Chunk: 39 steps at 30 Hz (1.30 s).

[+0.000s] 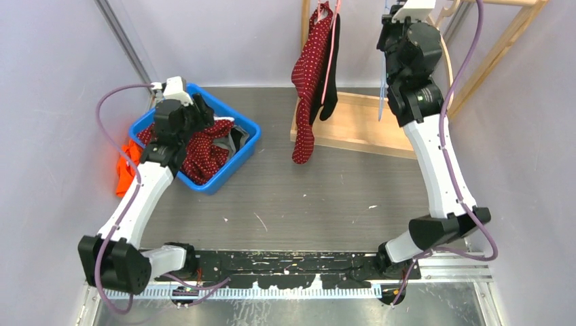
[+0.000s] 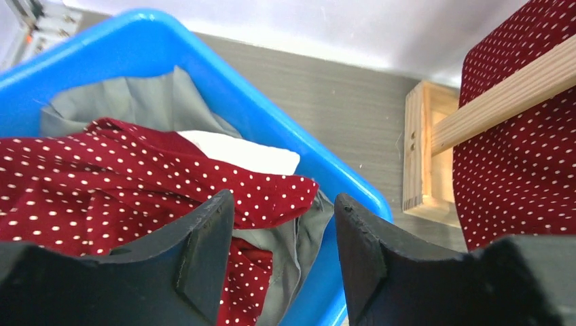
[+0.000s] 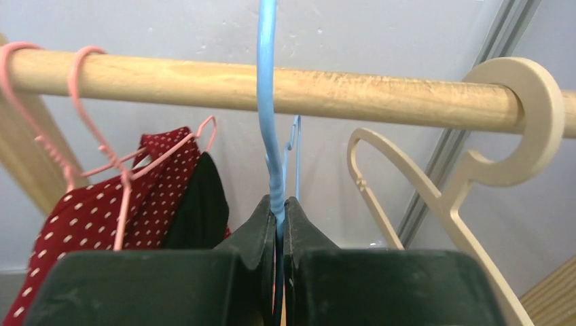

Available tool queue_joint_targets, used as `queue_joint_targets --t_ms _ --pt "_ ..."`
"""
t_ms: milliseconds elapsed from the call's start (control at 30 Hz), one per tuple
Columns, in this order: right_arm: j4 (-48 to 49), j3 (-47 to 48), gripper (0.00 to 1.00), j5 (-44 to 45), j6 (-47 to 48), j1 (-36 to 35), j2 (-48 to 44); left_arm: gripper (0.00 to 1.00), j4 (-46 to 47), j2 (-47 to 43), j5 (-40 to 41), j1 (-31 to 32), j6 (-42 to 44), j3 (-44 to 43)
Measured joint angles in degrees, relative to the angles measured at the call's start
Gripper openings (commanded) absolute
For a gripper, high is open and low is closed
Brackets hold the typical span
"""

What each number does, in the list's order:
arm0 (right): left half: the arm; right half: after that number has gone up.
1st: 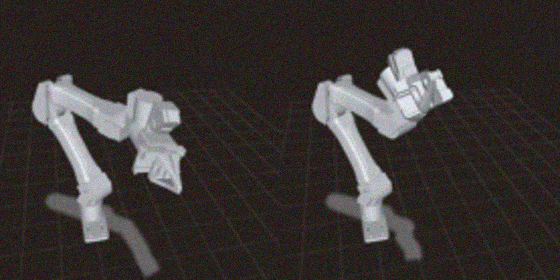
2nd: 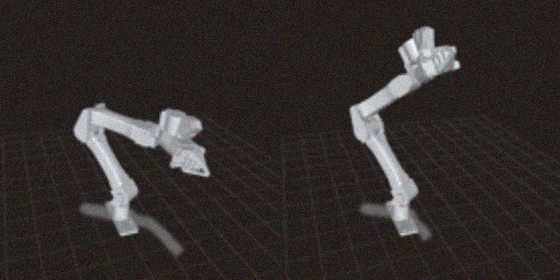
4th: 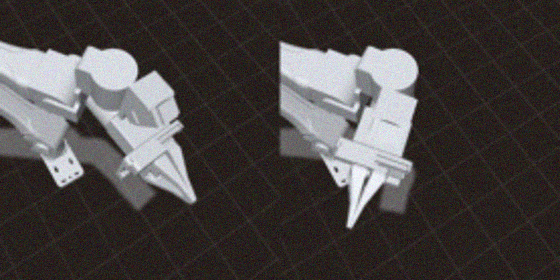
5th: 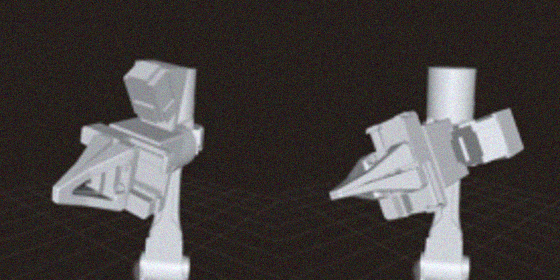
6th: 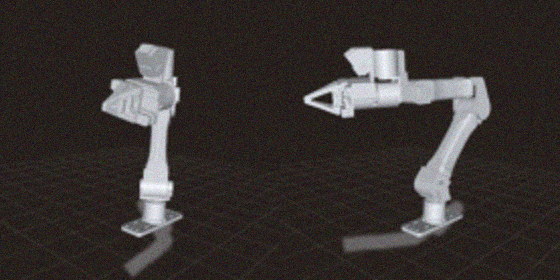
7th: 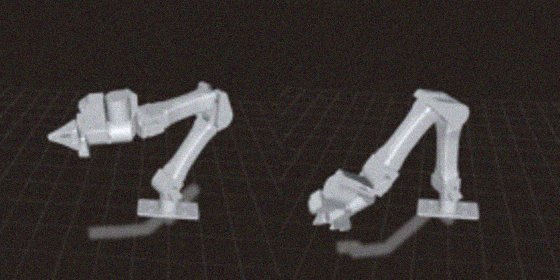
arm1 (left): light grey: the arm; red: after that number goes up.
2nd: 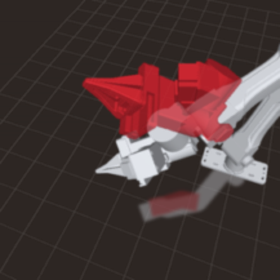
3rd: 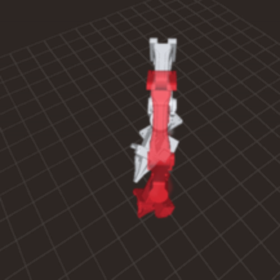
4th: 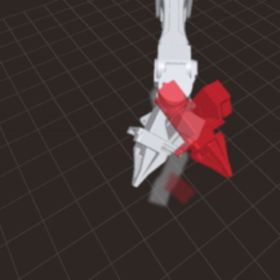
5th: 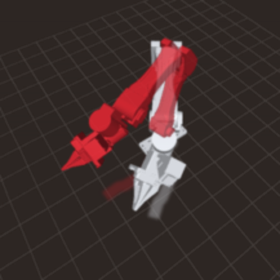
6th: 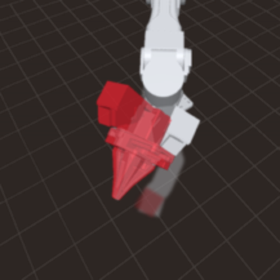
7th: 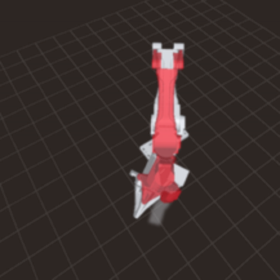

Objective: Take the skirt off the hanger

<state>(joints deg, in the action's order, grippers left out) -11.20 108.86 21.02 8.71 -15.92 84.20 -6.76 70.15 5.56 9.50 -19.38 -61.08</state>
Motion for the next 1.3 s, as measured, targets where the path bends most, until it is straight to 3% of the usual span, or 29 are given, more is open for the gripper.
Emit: queue_joint_targets --t_ms 100,300,967,1300 --pt "2.16 2.23 0.01 0.0 0.37 1.7 3.76 0.63 -0.37 -3.76 1.22 0.17 0.7 0.02" --pt "6.6 3.56 0.01 0.09 0.44 4.83 8.09 0.64 -0.87 -7.17 3.26 0.26 2.27 1.49" --pt "12.31 10.62 0.01 -0.02 0.61 9.92 17.16 0.64 -1.7 -5.09 4.04 0.26 3.37 3.82" --pt "17.75 0.98 0.01 1.53 -0.33 10.54 15.23 0.64 -1.68 -4.13 4.31 0.26 3.34 4.5"
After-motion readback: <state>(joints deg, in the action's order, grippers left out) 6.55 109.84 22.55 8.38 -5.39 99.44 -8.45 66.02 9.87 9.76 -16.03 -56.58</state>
